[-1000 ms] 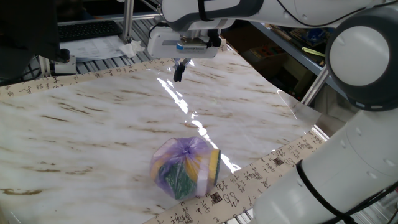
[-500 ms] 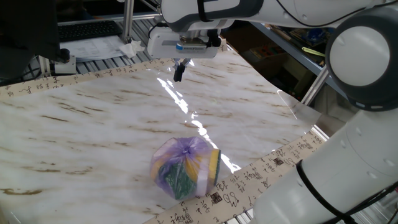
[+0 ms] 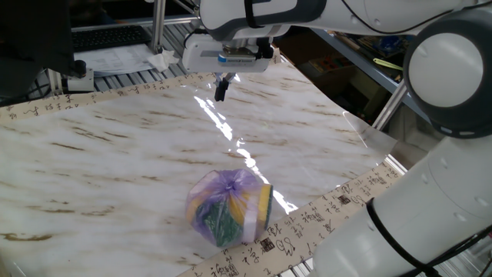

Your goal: Pick up a bag of things

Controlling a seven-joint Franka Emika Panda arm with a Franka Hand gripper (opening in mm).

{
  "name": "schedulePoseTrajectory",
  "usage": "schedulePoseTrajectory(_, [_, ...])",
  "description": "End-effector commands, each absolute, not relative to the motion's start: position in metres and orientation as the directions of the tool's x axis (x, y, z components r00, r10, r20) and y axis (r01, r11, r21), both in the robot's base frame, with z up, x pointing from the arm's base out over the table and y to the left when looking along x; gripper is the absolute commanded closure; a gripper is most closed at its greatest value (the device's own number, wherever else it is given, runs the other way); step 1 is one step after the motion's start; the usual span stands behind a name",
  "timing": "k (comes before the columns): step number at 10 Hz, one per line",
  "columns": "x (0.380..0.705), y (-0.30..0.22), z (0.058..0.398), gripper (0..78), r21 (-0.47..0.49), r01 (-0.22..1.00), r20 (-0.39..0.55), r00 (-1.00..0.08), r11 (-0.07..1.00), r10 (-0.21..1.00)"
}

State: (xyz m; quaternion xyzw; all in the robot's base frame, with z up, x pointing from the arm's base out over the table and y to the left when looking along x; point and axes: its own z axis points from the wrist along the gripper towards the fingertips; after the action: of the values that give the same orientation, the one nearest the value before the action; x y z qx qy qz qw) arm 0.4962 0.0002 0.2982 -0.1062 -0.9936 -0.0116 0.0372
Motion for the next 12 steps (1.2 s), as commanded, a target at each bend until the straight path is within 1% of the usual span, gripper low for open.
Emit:
schedulePoseTrajectory(1, [0.4967,0.0001,0.2994,77.6,0.029,0.214,0.052,-0.976,0.976,0.213])
schedulePoseTrajectory(4, [0.4967,0.0001,0.2994,77.6,0.038,0.21,0.053,-0.977,0.977,0.208])
schedulePoseTrajectory(7, [0.4967,0.0001,0.2994,77.6,0.021,0.225,0.06,-0.973,0.974,0.223])
schedulePoseTrajectory(12, [0.4967,0.0001,0.2994,77.6,0.022,0.208,0.067,-0.976,0.978,0.206])
